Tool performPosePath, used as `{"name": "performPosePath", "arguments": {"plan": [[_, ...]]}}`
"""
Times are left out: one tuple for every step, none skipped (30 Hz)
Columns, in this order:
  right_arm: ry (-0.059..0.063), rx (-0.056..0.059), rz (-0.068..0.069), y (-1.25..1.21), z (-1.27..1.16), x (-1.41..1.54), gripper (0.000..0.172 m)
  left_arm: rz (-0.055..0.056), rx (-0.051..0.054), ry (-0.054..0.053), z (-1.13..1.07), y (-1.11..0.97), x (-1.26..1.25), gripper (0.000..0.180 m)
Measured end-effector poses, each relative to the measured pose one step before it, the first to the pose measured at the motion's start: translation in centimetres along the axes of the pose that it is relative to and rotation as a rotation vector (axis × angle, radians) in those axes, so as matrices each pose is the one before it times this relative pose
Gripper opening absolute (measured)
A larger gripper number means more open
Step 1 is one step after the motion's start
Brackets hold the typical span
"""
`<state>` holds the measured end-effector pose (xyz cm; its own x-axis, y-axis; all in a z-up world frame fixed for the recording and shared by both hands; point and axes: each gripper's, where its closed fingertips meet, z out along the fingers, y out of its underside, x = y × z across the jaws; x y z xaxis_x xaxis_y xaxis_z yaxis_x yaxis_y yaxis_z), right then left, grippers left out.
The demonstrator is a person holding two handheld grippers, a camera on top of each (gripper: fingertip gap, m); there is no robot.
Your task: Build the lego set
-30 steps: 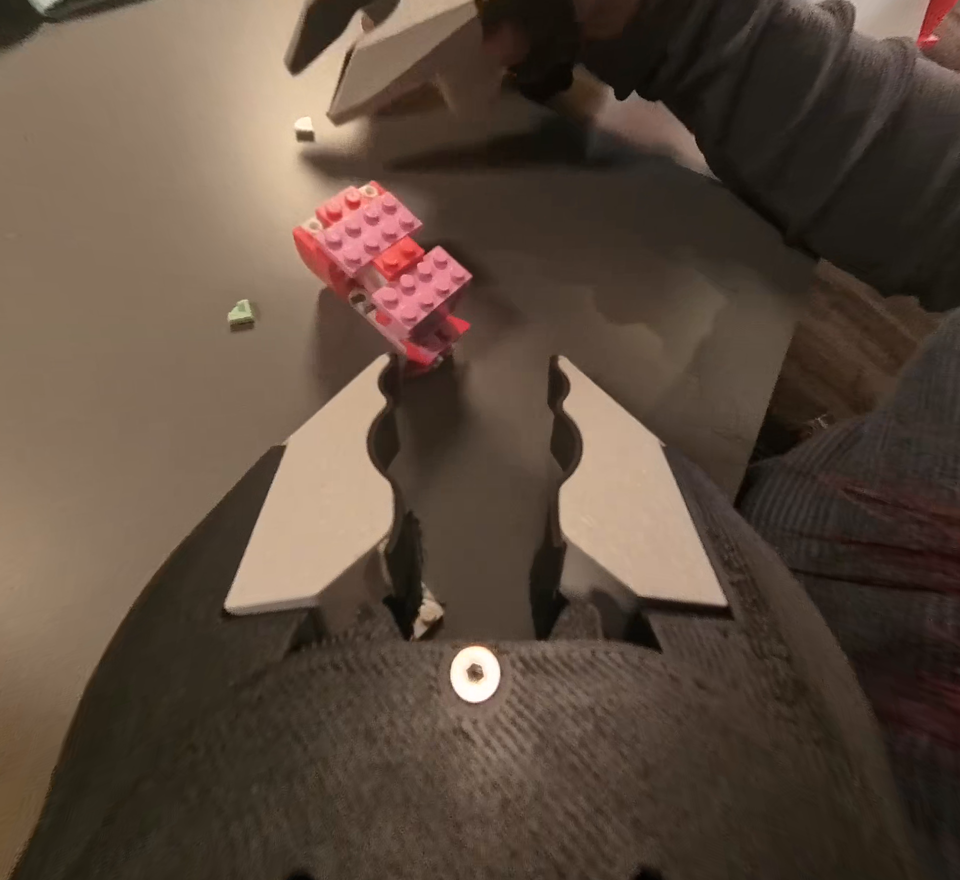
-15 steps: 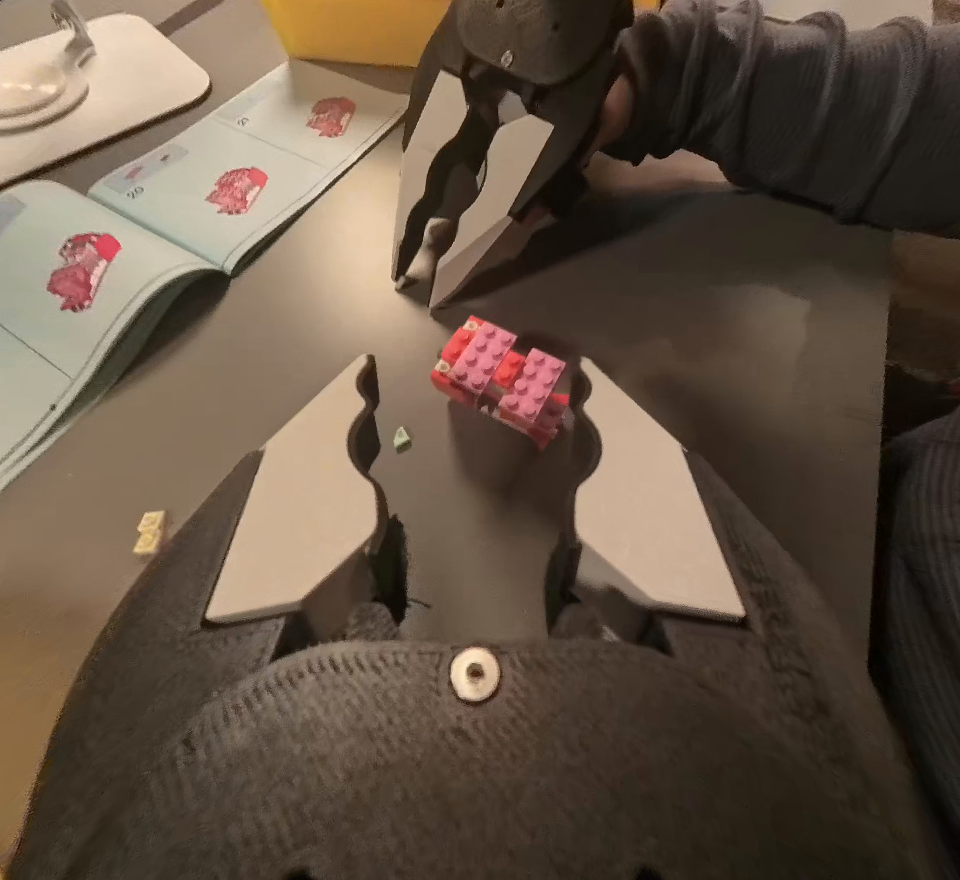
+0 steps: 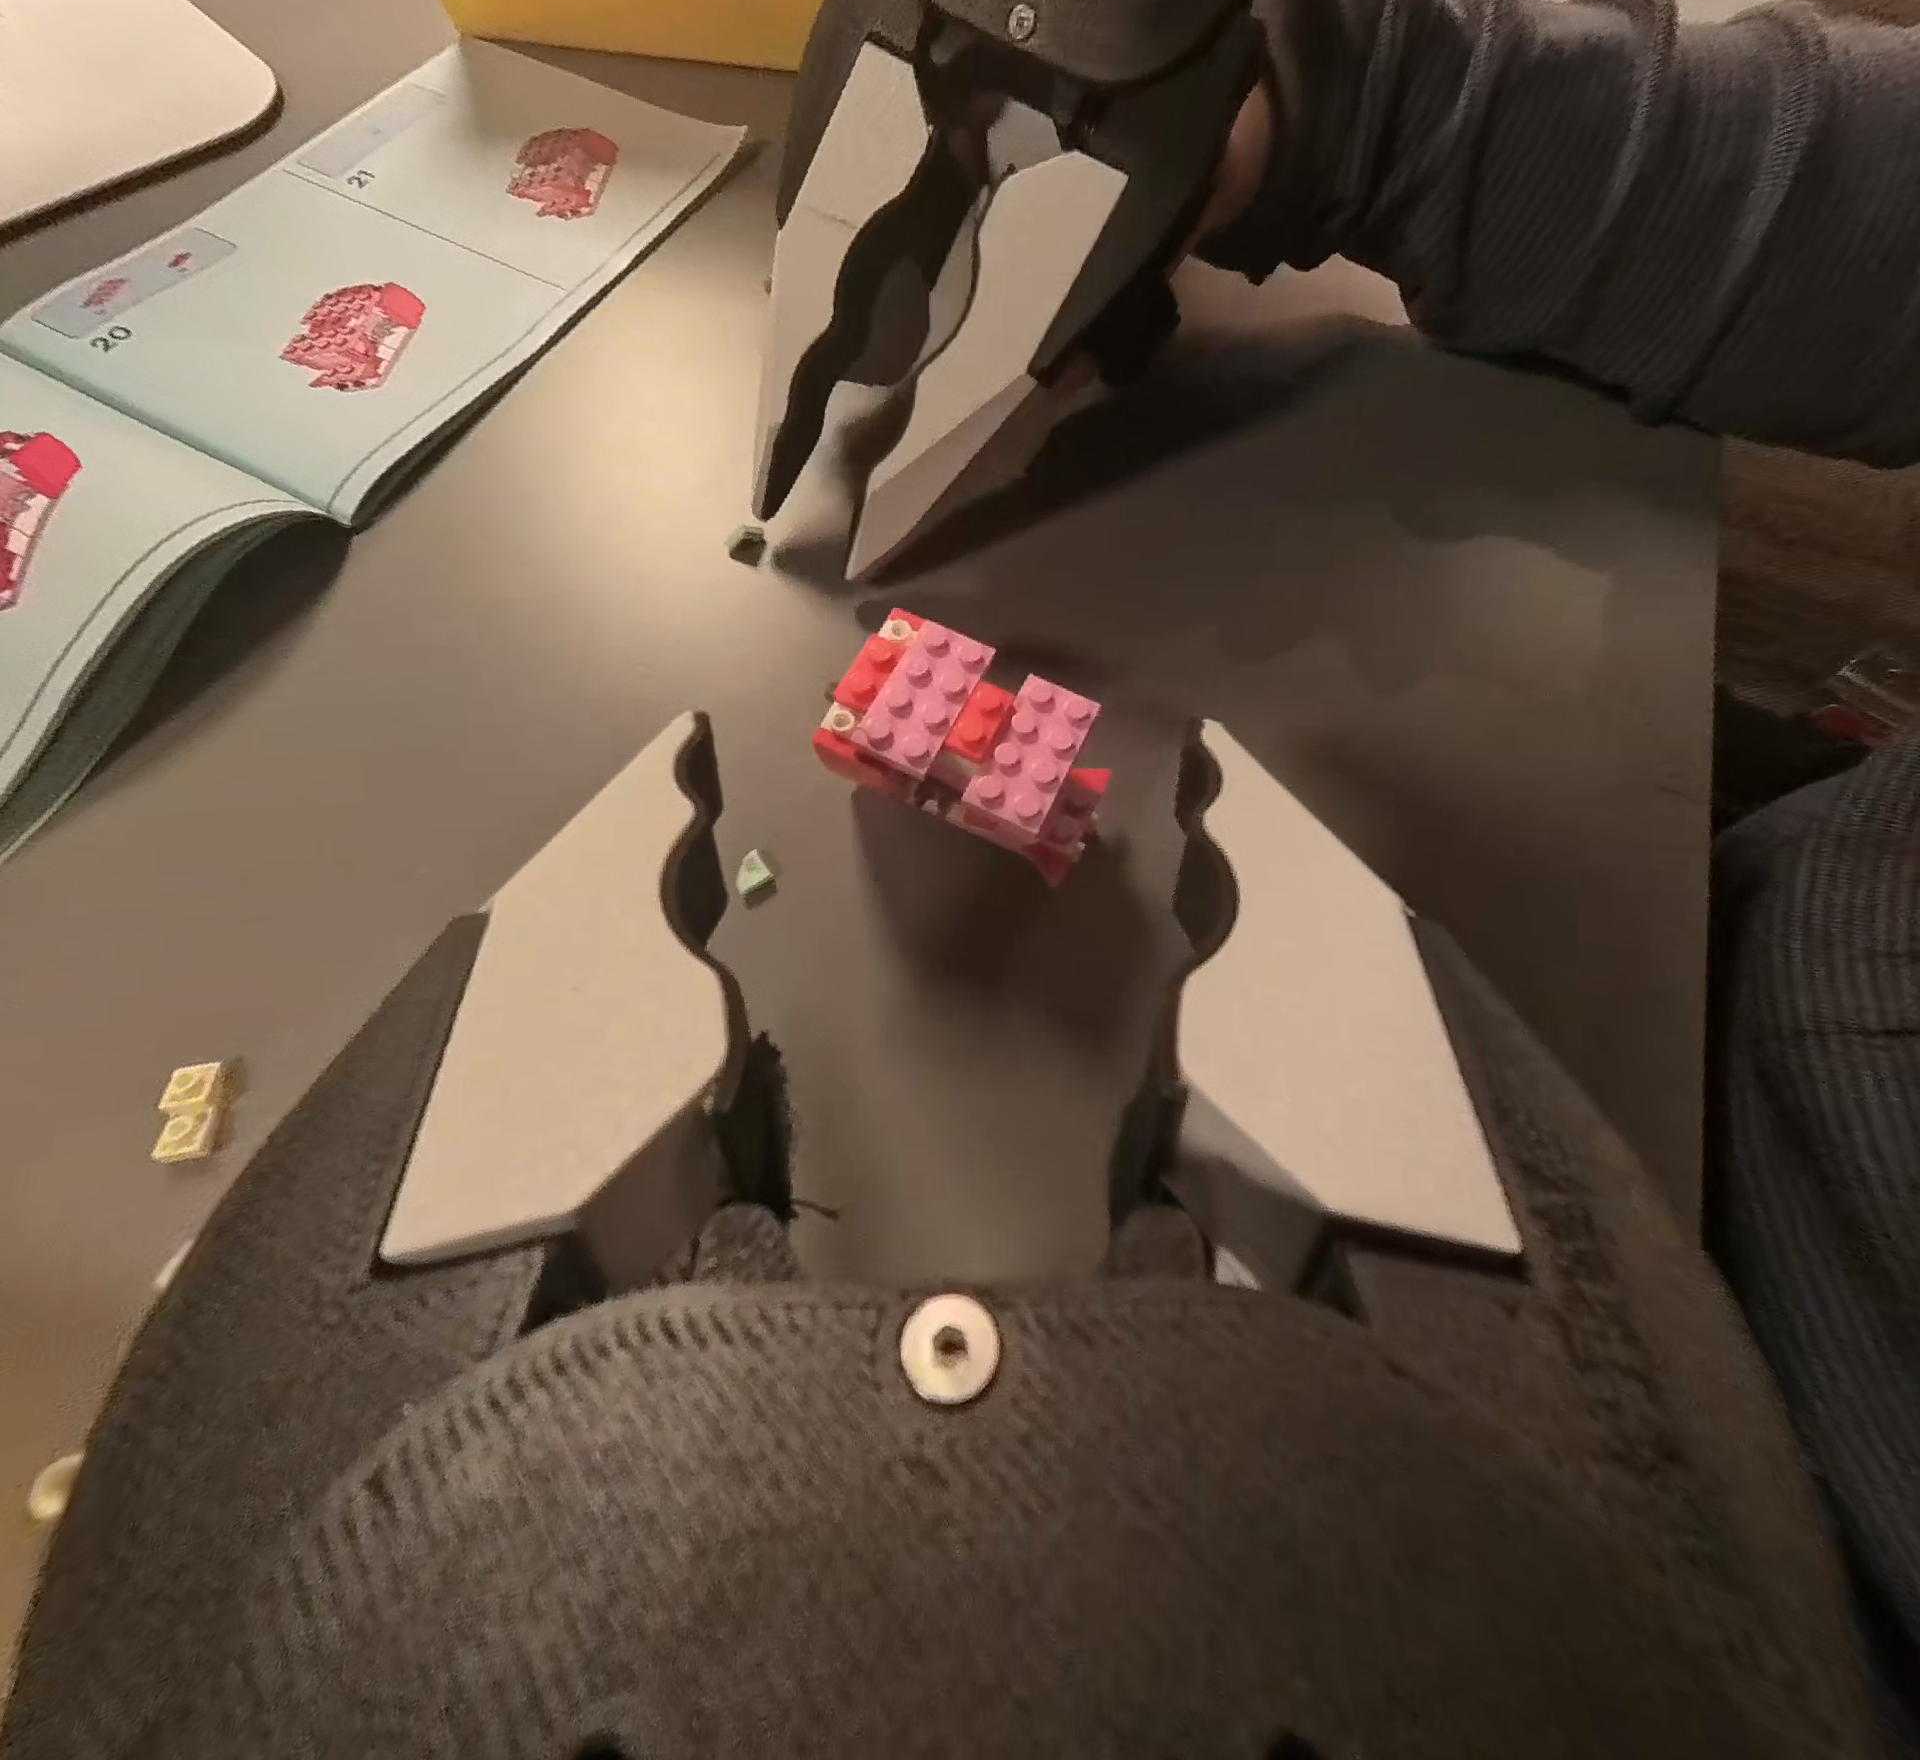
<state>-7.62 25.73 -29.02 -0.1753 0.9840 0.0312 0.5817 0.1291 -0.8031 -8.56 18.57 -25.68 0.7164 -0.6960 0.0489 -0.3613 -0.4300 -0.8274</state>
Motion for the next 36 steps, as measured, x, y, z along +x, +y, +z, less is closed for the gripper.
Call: {"name": "performPosePath", "arguments": {"plan": [[0.0185, 0.0009, -0.0118, -0.05, 0.024, 0.126, 0.029, -0.0085, -0.0007, 0.004, 0.103, 0.067, 0.083, 0.088], [0.0196, 0.0123, -0.0092, -0.217, -0.042, 0.18, 0.03, -0.0072, -0.0001, 0.0019, 0.09, 0.06, 0.058, 0.088], [0.0179, 0.0156, -0.0055, -0.248, -0.072, 0.207, 0.032, -0.0063, 0.0015, 0.0021, 0.073, 0.045, 0.067, 0.088], [0.0041, 0.0049, -0.0045, -0.076, -0.019, 0.014, 0.032, -0.0073, 0.002, 0.0036, 0.058, 0.036, 0.067, 0.088], [-0.0058, -0.0072, -0.0054, 0.08, 0.072, -0.123, 0.032, -0.0076, 0.0028, 0.0049, 0.046, 0.024, 0.087, 0.088], [-0.0094, -0.0124, -0.0094, 0.14, 0.111, -0.206, 0.032, -0.0064, 0.0029, 0.0041, 0.04, 0.015, 0.068, 0.088], [-0.01, -0.0142, -0.0124, 0.165, 0.137, -0.239, 0.031, -0.0041, 0.0022, 0.0022, 0.019, 0.025, 0.04, 0.088], [-0.0104, -0.0121, -0.0138, 0.132, 0.112, -0.268, 0.03, -0.0028, 0.0006, 0.0009, 0.014, 0.044, 0.019, 0.088], [-0.0109, -0.0079, -0.0129, 0.086, 0.09, -0.266, 0.028, -0.0021, -0.0006, 0.001, 0.005, 0.06, 0.015, 0.088], [-0.0118, 0.0014, -0.0087, -0.045, 0.017, -0.252, 0.026, -0.0011, -0.0011, 0.0003, -0.01, 0.065, 0.007, 0.088], [-0.0037, 0.0038, -0.0039, -0.064, -0.023, -0.101, 0.025, -0.0005, -0.0016, 0.0003, -0.001, 0.062, -0.011, 0.088], [0.01, 0.0062, 0.0015, -0.083, -0.044, 0.128, 0.026, -0.0004, -0.0023, 0.0001, -0.018, 0.066, -0.02, 0.088], [0.0123, 0.0108, 0.0048, -0.146, -0.089, 0.191, 0.027, -0.0002, -0.0025, -0.0005, -0.014, 0.063, -0.051, 0.089], [0.0182, 0.0115, 0.0099, -0.14, -0.092, 0.319, 0.028, 0.0, -0.0009, -0.0001, -0.026, 0.033, -0.045, 0.089], [0.0179, 0.0076, 0.0135, -0.091, -0.068, 0.338, 0.029, -0.0011, 0.0007, -0.0005, -0.026, -0.007, -0.041, 0.089], [0.0117, -0.0009, 0.014, 0.016, -0.001, 0.28, 0.031, -0.0017, 0.0019, -0.0006, -0.018, -0.026, -0.053, 0.089], [0.0052, -0.008, 0.012, 0.116, 0.06, 0.167, 0.032, -0.0016, 0.0028, 0.0006, -0.011, -0.049, -0.029, 0.089], [0.0017, -0.013, 0.0083, 0.16, 0.116, 0.091, 0.034, -0.0018, 0.0022, 0.0009, 0.009, -0.042, -0.003, 0.089], [-0.0013, -0.015, 0.0023, 0.181, 0.14, 0.002, 0.034, -0.001, 0.0015, -0.0004, 0.028, -0.035, -0.019, 0.089], [-0.0064, -0.0118, -0.0062, 0.134, 0.123, -0.142, 0.034, 0.0003, 0.0016, -0.0021, 0.023, -0.031, -0.031, 0.089], [-0.0079, 0.0002, -0.0115, -0.029, 0.039, -0.207, 0.032, -0.0008, 0.0043, -0.0098, 0.017, -0.065, -0.139, 0.091], [-0.011, 0.0028, -0.0171, -0.042, -0.02, -0.291, 0.03, -0.0042, 0.0047, -0.0162, -0.01, -0.081, -0.251, 0.092], [-0.0082, 0.0038, -0.0168, -0.056, -0.033, -0.256, 0.028, -0.0114, 0.0023, -0.0225, -0.023, -0.05, -0.39, 0.092], [-0.0054, 0.0036, -0.0125, -0.05, -0.029, -0.177, 0.027, -0.012, 0.0034, -0.0139, -0.05, -0.059, -0.31, 0.093], [-0.003, 0.0028, -0.0067, -0.035, -0.025, -0.103, 0.026, -0.011, 0.007, 0.0023, -0.068, -0.096, -0.102, 0.093], [0.0014, 0.0013, 0.0003, -0.012, -0.014, 0.024, 0.026, -0.0128, 0.0081, 0.0094, -0.072, -0.139, -0.03, 0.093], [0.0021, 0.0028, 0.0039, -0.032, -0.027, 0.058, 0.026, -0.0098, 0.0069, 0.0127, -0.048, -0.133, 0.021, 0.093], [0.0022, 0.0062, 0.0054, -0.066, -0.065, 0.081, 0.026, -0.0028, 0.0025, 0.0125, -0.04, -0.079, 0.015, 0.093], [0.0027, 0.0065, 0.0069, -0.073, -0.057, 0.101, 0.026, 0.0052, -0.003, 0.0111, -0.009, -0.008, 0.012, 0.093], [0.0011, 0.0048, 0.0061, -0.05, -0.054, 0.075, 0.026, 0.0115, -0.0073, 0.0128, 0.021, 0.036, 0.043, 0.093], [-0.0003, 0.0037, 0.0038, -0.036, -0.031, 0.043, 0.027, 0.0144, -0.0106, 0.0162, 0.077, 0.084, 0.094, 0.093], [-0.0014, 0.0048, 0.0016, -0.058, -0.042, 0.002, 0.027, 0.0141, -0.0126, 0.0185, 0.118, 0.109, 0.114, 0.093], [-0.0022, 0.0072, 0.0013, -0.086, -0.069, -0.013, 0.027, 0.0145, -0.0122, 0.0197, 0.16, 0.085, 0.109, 0.092], [-0.0037, 0.0109, 0.0016, -0.118, -0.106, -0.026, 0.027, 0.0149, -0.0111, 0.0218, 0.172, 0.066, 0.149, 0.091], [-0.0051, 0.0154, 0.0017, -0.186, -0.141, -0.043, 0.027, 0.0125, -0.0118, 0.0118, 0.151, 0.048, 0.026, 0.085], [-0.0064, 0.0178, 0.0027, -0.208, -0.166, -0.056, 0.027, 0.0132, -0.0139, 0.0052, 0.123, 0.029, -0.029, 0.078]]}}
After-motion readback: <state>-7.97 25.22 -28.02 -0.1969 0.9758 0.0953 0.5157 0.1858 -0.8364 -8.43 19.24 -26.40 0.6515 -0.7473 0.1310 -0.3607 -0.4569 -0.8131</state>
